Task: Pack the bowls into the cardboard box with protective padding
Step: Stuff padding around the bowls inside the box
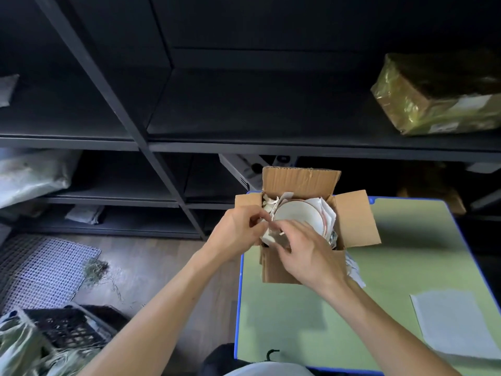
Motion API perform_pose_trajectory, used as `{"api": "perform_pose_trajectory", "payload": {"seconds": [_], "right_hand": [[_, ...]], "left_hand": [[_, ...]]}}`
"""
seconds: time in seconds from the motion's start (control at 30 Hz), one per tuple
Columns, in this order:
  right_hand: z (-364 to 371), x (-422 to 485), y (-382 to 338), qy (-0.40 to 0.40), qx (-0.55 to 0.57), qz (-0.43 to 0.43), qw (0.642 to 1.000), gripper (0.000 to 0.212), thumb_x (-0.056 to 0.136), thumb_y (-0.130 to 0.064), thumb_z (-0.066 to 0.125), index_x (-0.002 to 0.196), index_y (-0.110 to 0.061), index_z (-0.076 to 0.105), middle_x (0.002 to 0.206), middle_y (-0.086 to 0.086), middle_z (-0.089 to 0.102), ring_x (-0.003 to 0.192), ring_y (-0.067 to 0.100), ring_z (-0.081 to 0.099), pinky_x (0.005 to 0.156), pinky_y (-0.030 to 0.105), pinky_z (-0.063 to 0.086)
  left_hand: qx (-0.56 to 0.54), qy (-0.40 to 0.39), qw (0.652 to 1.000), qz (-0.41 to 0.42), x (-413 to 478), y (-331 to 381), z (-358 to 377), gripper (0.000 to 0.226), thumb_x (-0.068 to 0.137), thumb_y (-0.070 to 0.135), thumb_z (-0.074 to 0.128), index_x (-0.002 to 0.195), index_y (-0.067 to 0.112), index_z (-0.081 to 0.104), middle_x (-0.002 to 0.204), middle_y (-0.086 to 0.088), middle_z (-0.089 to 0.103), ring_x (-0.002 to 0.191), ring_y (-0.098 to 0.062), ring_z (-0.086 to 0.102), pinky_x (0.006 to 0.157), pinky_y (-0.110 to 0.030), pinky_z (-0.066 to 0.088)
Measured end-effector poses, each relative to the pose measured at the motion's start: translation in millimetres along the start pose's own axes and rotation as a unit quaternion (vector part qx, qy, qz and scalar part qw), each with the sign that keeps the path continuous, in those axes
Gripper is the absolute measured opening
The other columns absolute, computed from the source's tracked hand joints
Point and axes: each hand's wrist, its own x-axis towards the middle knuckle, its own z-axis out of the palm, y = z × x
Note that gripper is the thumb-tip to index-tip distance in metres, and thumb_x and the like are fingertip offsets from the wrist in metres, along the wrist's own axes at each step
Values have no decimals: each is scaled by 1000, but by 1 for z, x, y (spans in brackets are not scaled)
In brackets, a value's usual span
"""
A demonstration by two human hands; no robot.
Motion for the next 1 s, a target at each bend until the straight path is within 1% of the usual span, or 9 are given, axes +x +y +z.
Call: {"api": "perform_pose_trajectory", "payload": {"seconds": [0.1,0.2,0.33,0.5,0.63,0.7,0.83,0.93,1.0], "right_hand": [[7,-3,-6,27,-18,11,999,26,93,-31,61,118,-21,62,106,-7,67,104,21,57,82,38,48],[12,0,-11,36,15,47,998,23,95,-28,60,115,-16,62,104,1,69,100,26,62,82,39,47],[20,6,-9,35,2,63,997,24,97,-34,53,116,-19,56,99,2,72,95,29,65,75,41,49],[21,6,-3,27,-100,62,993,22,98,-36,48,112,-20,54,80,5,52,79,34,58,58,38,35],[19,4,-4,51,-112,21,992,13,85,-20,65,93,-17,55,65,-8,35,68,29,48,49,36,36],[24,4,0,49,-115,11,992,15,81,-16,67,86,-19,53,66,-7,43,75,27,52,48,35,35],[28,10,12,52,-120,11,991,12,79,-9,66,83,-17,57,81,-2,51,81,26,54,51,33,34],[25,14,14,21,-111,5,994,14,76,-3,59,82,-15,60,78,1,56,80,29,57,56,36,37],[24,14,14,15,-118,8,993,16,75,-3,59,83,-17,60,79,-1,58,82,27,57,57,36,39]], "left_hand": [[22,3,1000,-1,2,0,3,15,91,24,59,96,31,71,75,5,67,66,-8,60,58,-22,46],[21,28,999,1,5,0,2,14,91,25,61,101,33,66,84,10,66,71,-6,62,61,-19,47],[32,54,998,-3,10,3,1,9,90,24,63,96,30,66,90,11,66,80,-6,63,69,-28,53],[56,-3,998,22,8,1,8,10,91,27,66,99,25,71,94,11,67,83,-7,62,73,-26,52],[94,12,994,62,7,-10,15,18,89,18,66,106,20,69,102,6,65,93,-12,55,81,-27,48],[120,26,988,99,7,-14,18,16,88,16,67,103,18,69,104,5,62,99,-15,48,83,-28,45],[147,47,981,121,10,-18,21,9,85,15,69,94,13,66,96,5,47,92,-15,42,74,-34,48],[168,30,979,108,11,-15,24,3,87,13,64,90,14,63,90,4,55,81,-19,53,69,-41,52],[171,24,979,109,11,-12,25,4,87,11,64,90,14,65,91,2,60,82,-20,56,68,-42,52]]}}
